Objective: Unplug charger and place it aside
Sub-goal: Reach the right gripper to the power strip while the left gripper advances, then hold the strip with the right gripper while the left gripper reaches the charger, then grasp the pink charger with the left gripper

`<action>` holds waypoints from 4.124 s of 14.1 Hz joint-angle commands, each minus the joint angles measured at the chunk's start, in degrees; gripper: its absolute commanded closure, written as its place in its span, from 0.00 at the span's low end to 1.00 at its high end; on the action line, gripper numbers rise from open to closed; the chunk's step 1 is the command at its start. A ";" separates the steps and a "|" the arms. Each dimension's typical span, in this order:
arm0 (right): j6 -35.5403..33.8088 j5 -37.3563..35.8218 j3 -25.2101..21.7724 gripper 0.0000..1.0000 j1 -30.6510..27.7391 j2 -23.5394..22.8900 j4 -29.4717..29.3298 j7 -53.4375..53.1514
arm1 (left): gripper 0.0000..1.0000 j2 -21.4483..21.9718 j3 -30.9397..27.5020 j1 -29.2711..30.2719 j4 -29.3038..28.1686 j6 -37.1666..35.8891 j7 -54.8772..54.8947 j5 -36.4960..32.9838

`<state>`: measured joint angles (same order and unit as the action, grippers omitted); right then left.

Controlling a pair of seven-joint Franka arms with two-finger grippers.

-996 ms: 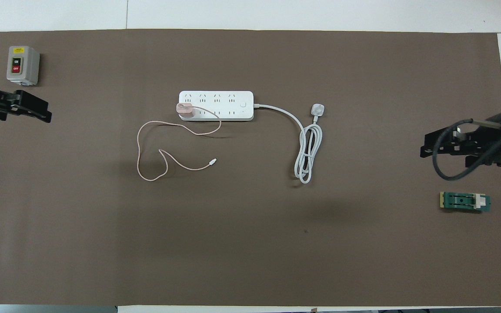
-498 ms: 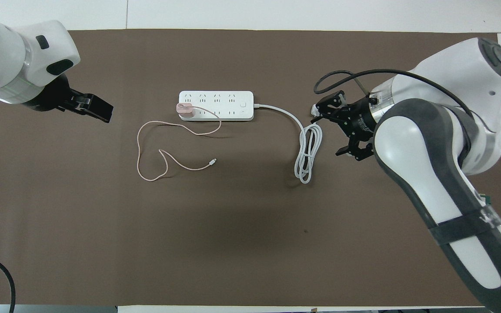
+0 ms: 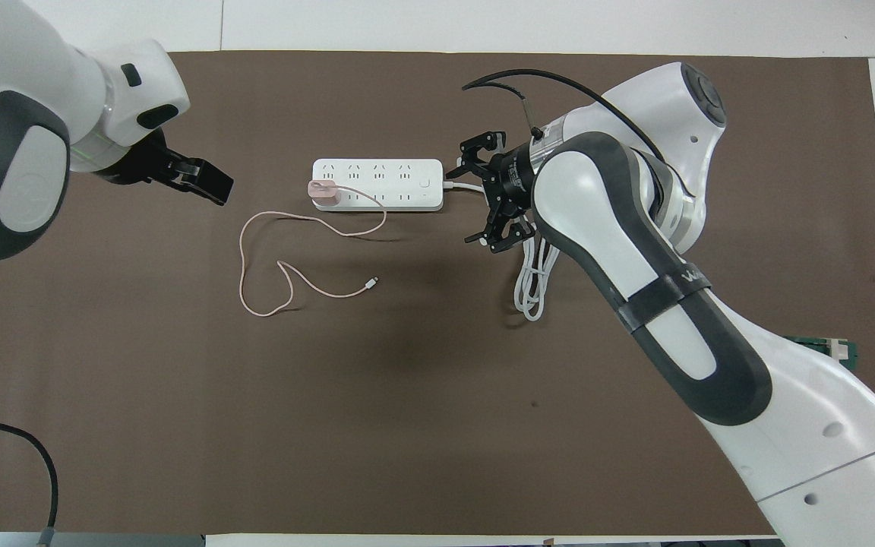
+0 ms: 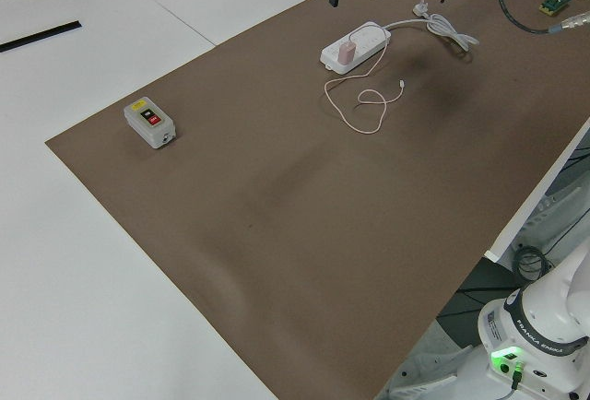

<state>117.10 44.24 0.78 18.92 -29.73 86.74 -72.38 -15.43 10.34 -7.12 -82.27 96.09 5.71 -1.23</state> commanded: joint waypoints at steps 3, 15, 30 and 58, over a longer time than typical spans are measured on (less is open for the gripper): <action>2.51 6.45 -0.17 0.00 0.24 -6.65 -5.36 -2.06 | 0.00 -2.93 -0.93 0.34 -0.17 1.29 -1.22 -0.79; 1.38 10.51 -0.08 0.00 0.24 -23.97 -24.08 -6.46 | 0.00 -5.41 -0.67 1.32 0.44 2.61 -43.41 0.88; 2.43 10.16 -0.08 0.00 1.29 -24.85 -22.32 2.94 | 0.00 -11.98 -1.11 -5.97 0.35 20.17 -105.30 -7.96; 0.59 8.40 -0.87 0.27 0.68 -22.83 -16.26 7.26 | 1.00 -20.17 -0.58 -9.14 1.49 20.89 -121.37 -1.67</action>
<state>119.63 54.00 0.38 19.80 -53.67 65.95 -67.01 -34.82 10.43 -15.64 -81.90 117.11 -115.00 -3.23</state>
